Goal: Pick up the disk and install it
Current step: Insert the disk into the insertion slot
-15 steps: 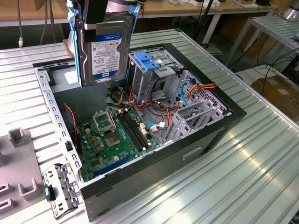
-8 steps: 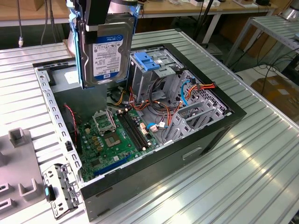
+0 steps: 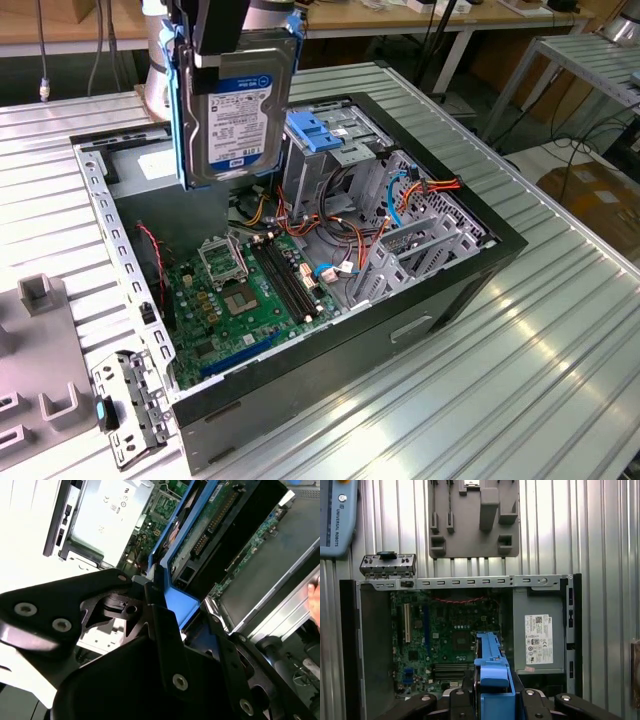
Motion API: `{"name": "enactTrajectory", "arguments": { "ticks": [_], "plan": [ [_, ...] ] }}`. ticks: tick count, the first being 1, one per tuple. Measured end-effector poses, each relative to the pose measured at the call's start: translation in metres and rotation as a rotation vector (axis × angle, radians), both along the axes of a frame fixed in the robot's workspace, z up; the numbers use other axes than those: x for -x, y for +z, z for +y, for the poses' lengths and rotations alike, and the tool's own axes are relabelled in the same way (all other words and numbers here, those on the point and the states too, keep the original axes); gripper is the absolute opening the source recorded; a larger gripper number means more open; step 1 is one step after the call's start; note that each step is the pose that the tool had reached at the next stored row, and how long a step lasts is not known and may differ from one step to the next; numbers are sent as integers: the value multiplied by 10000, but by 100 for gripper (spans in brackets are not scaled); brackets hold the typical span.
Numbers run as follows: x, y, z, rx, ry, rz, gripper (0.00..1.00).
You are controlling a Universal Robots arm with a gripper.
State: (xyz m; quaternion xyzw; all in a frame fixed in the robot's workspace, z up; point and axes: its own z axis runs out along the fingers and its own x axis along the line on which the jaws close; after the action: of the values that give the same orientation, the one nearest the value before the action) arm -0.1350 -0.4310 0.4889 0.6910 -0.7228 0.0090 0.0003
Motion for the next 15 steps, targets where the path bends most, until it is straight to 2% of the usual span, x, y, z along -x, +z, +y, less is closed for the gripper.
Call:
{"name": "enactTrajectory", "arguments": {
  "ticks": [4,10,12,15],
  "plan": [
    [-5,0,-36,0,0,0,37],
    [-6,0,-173,0,0,0,37],
    [-6,0,-242,0,0,0,37],
    [-7,0,-277,0,0,0,37]
  ]
}}
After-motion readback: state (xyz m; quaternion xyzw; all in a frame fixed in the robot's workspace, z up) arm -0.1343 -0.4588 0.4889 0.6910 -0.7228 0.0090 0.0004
